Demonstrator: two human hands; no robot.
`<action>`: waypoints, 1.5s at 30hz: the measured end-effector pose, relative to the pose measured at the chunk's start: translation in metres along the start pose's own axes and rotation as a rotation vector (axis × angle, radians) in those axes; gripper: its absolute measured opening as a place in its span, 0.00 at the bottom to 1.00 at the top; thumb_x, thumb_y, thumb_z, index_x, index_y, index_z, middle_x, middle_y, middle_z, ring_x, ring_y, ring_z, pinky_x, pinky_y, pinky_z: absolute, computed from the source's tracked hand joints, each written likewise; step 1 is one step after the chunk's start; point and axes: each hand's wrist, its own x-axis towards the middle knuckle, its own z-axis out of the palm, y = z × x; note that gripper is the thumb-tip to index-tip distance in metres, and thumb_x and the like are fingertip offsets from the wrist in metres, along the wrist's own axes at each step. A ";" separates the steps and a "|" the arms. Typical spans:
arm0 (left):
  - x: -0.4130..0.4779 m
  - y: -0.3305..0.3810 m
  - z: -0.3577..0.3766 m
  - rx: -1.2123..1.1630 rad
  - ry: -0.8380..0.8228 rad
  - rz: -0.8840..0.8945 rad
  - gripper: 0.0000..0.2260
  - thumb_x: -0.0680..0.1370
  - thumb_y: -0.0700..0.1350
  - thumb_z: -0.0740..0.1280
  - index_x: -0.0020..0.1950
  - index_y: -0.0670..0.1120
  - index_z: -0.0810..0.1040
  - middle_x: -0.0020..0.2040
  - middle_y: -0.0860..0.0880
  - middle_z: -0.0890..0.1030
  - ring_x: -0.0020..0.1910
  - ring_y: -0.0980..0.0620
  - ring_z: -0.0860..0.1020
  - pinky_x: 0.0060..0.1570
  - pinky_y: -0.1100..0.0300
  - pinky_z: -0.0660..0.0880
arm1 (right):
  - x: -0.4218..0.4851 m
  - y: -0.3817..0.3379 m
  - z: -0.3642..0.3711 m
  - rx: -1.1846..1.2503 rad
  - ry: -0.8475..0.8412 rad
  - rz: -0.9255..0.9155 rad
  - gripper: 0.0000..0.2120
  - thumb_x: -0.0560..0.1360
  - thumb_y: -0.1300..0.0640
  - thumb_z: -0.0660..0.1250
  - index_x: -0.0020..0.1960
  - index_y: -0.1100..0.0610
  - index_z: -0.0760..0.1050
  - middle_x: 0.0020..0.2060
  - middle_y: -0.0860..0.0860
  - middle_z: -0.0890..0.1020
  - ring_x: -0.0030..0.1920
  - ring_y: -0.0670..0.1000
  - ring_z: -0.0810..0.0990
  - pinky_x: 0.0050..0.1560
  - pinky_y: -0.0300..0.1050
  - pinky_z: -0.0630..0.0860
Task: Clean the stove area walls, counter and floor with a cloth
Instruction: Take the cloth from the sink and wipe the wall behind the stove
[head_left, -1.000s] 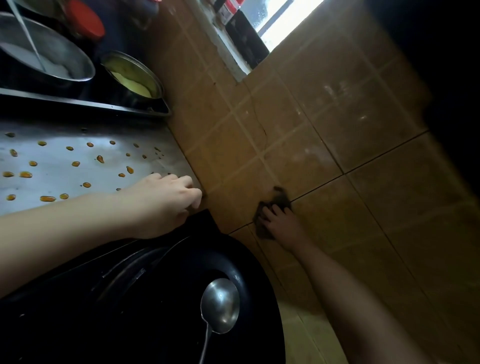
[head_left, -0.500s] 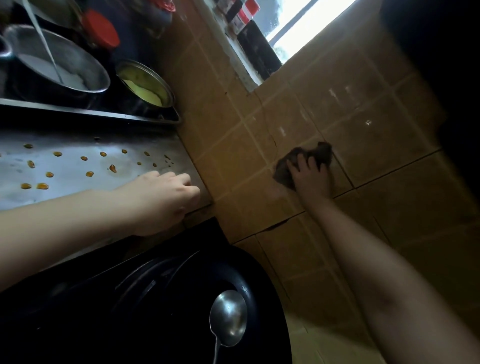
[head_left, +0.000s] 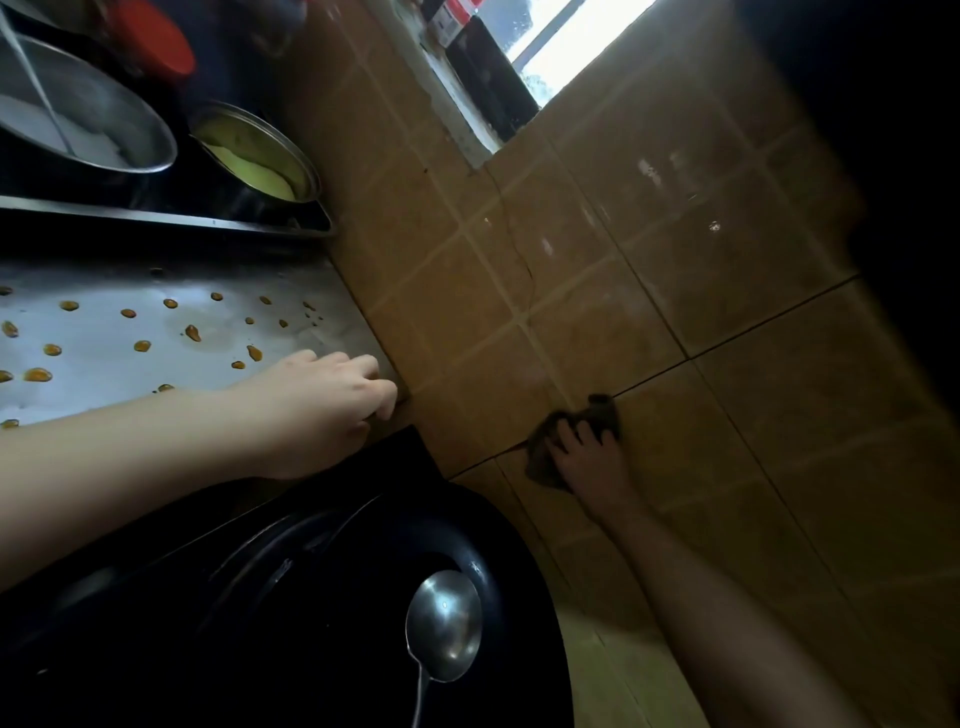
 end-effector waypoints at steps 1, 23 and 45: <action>0.001 0.001 -0.001 -0.001 0.003 0.001 0.08 0.80 0.49 0.54 0.59 0.56 0.65 0.57 0.53 0.67 0.56 0.53 0.69 0.45 0.61 0.59 | 0.004 0.002 -0.004 -0.024 0.005 -0.008 0.24 0.50 0.57 0.83 0.45 0.55 0.84 0.49 0.56 0.83 0.44 0.57 0.81 0.34 0.49 0.77; 0.022 0.020 -0.011 0.009 0.056 0.007 0.12 0.80 0.51 0.54 0.63 0.55 0.65 0.61 0.53 0.68 0.60 0.52 0.70 0.56 0.58 0.68 | 0.035 0.123 -0.108 0.348 0.458 0.613 0.27 0.77 0.58 0.62 0.74 0.51 0.60 0.71 0.58 0.62 0.65 0.63 0.63 0.59 0.58 0.67; 0.017 0.062 -0.004 -0.047 0.032 -0.010 0.11 0.80 0.51 0.54 0.62 0.57 0.65 0.62 0.53 0.68 0.60 0.53 0.69 0.60 0.55 0.68 | -0.080 0.024 0.033 0.041 -0.219 -0.076 0.29 0.60 0.53 0.79 0.61 0.51 0.78 0.63 0.59 0.75 0.60 0.60 0.76 0.49 0.58 0.77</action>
